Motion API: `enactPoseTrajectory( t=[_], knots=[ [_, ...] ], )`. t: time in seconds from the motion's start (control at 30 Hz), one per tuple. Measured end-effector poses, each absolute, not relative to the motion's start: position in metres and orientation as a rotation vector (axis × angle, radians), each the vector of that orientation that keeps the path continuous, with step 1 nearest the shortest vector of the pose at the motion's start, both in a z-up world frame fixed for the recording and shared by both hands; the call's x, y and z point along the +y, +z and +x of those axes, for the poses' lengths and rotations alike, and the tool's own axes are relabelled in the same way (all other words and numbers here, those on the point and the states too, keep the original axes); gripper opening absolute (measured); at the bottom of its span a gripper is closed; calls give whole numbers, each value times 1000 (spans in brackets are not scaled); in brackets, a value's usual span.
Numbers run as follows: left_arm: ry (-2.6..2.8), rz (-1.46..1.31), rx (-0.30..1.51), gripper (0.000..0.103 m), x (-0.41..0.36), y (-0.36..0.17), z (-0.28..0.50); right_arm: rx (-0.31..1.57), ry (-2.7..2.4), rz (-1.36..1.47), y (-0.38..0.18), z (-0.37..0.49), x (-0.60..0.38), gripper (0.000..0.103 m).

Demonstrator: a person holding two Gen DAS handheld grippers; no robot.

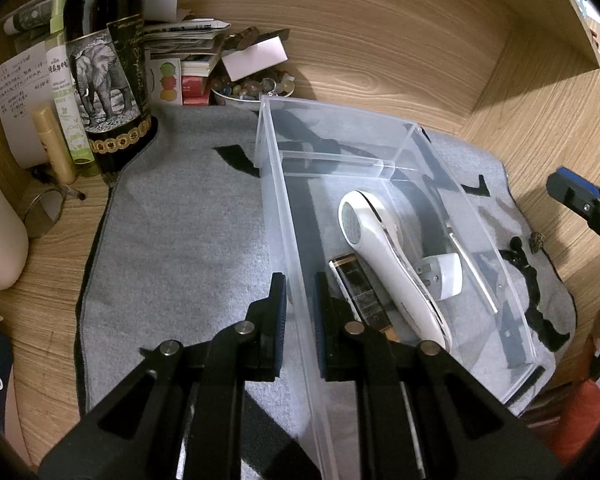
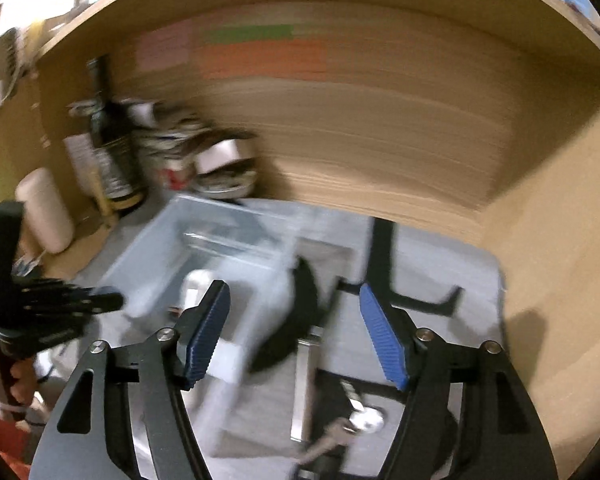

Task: Organize rigid objects
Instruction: 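Carry the phone into the clear box with the right gripper and release, then move the right gripper to the keys with white tag and grasp them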

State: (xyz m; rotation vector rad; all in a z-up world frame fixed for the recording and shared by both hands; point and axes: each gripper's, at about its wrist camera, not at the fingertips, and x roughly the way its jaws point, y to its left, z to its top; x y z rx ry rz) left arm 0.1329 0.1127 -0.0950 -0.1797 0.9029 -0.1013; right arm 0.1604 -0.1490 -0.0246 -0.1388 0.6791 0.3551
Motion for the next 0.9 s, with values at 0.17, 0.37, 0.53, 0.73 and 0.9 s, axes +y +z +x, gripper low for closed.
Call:
enactPoseTrajectory(
  t=[0.17, 0.37, 0.53, 0.73, 0.9],
  knots=[
    [-101, -179, 903, 12, 113, -95, 133, 737, 242, -92, -44, 165, -187, 65],
    [-100, -179, 904, 12, 113, -95, 132, 852, 193, -60, -86, 162, -209, 65],
    [-101, -181, 904, 12, 114, -96, 132, 925, 221, -33, -110, 151, -209, 65],
    [-101, -180, 904, 12, 115, -96, 131, 996, 267, -45, -135, 146, -199, 65],
    [-101, -181, 903, 12, 116, -96, 131, 966, 260, -97, -138, 142, -191, 60]
  ],
)
